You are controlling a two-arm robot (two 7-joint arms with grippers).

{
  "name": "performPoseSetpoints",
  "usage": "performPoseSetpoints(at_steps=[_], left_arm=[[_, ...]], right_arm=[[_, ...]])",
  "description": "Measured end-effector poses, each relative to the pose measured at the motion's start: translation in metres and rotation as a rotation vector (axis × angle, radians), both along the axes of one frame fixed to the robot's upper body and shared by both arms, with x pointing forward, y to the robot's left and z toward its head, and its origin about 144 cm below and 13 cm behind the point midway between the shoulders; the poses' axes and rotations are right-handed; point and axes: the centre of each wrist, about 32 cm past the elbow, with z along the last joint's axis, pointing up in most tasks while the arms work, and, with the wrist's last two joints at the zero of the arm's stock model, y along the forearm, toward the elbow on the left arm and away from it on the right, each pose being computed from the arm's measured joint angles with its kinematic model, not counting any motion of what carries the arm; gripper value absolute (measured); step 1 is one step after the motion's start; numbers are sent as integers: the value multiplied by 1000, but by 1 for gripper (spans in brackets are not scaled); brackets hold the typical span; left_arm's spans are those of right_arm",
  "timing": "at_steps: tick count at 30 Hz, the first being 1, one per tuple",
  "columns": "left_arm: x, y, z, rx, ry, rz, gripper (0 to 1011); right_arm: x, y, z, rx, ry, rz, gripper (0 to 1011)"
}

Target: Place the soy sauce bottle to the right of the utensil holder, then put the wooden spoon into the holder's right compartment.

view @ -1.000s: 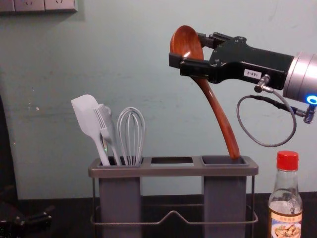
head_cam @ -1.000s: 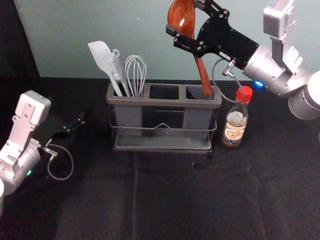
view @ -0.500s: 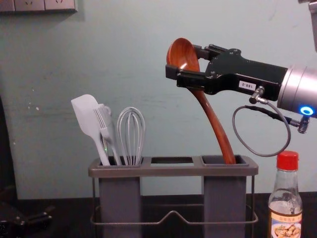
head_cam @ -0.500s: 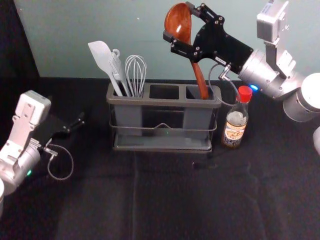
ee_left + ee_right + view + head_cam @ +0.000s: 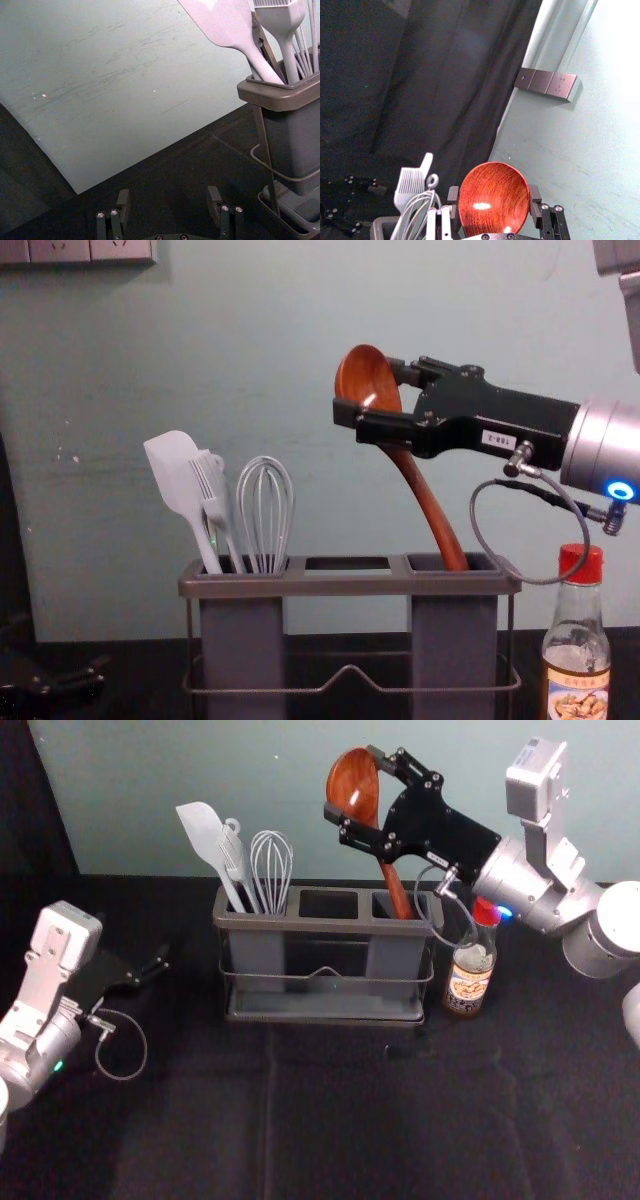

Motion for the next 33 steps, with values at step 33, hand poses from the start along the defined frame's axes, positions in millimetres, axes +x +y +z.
performPoseSetpoints(at_steps=[33], left_arm=[[0, 0, 0, 0, 0, 0, 1005]], right_arm=[[-22, -20, -33, -2, 75, -7, 837]])
